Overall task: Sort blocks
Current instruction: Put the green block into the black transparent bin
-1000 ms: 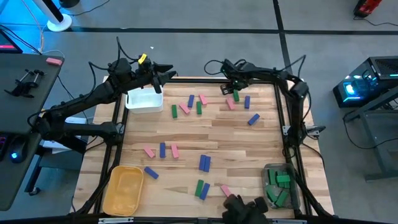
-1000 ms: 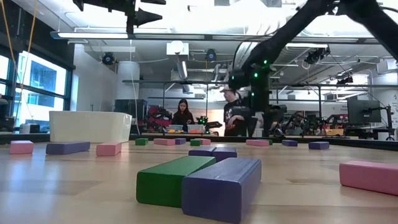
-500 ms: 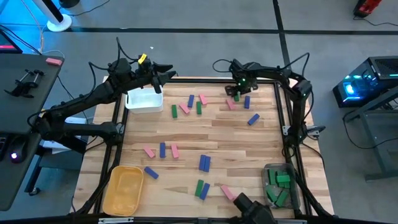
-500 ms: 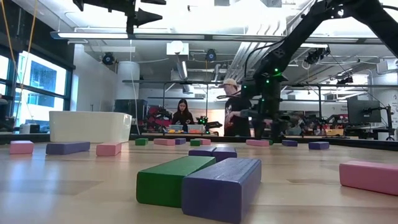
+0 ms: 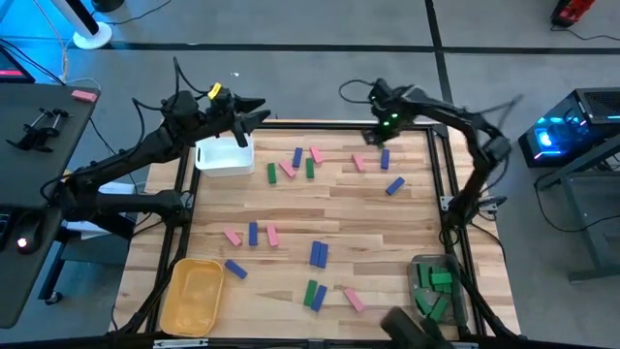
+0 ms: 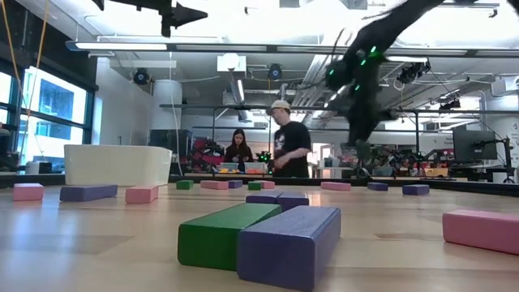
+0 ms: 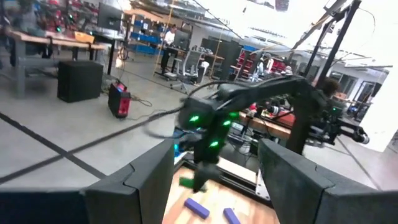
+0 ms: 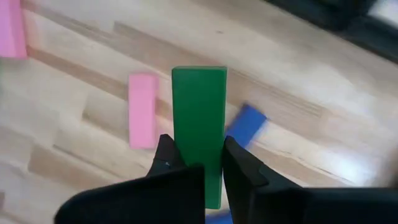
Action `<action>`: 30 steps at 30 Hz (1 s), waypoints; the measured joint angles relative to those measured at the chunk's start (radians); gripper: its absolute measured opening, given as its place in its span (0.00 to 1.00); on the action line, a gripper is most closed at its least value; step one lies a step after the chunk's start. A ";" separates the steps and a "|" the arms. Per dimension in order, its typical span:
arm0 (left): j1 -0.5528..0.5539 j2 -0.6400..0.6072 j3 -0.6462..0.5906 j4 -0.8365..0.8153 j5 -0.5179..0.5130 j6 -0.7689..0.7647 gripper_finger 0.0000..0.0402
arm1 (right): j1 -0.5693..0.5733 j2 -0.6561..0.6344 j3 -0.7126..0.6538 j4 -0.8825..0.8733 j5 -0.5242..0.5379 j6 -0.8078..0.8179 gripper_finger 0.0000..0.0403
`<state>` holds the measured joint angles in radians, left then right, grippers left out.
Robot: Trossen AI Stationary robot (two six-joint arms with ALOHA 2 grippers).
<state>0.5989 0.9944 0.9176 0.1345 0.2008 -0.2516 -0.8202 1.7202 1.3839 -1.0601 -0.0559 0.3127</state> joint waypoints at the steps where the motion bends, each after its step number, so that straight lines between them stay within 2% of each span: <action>1: 0.004 -0.004 0.000 0.001 0.000 0.000 0.54 | 0.008 -0.042 -0.001 -0.006 0.001 0.000 0.01; 6: 0.021 -0.008 0.000 -0.001 0.000 0.001 0.54 | 0.090 -0.269 0.005 -0.177 -0.051 0.031 0.01; 10: 0.023 -0.004 0.000 -0.001 0.000 0.002 0.54 | 0.223 -0.375 -0.018 -0.322 -0.062 0.169 0.01; 15: 0.023 -0.004 0.000 -0.001 0.006 0.005 0.54 | 0.502 -0.475 -0.205 -0.305 -0.116 0.454 0.01; 21: 0.023 -0.004 0.000 -0.001 0.056 0.026 0.54 | 0.895 -0.559 -0.464 -0.265 -0.425 0.784 0.01; 24: 0.023 -0.004 0.000 -0.001 0.058 0.027 0.54 | 1.091 -0.601 -0.498 -0.197 -0.522 0.979 0.01; 30: 0.023 -0.004 0.000 -0.002 0.058 0.028 0.54 | 1.369 -0.639 -0.501 -0.025 -0.531 1.300 0.01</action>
<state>0.6216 0.9909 0.9176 0.1329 0.2588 -0.2234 0.5483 1.0809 0.8832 -1.0854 -0.5873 1.6124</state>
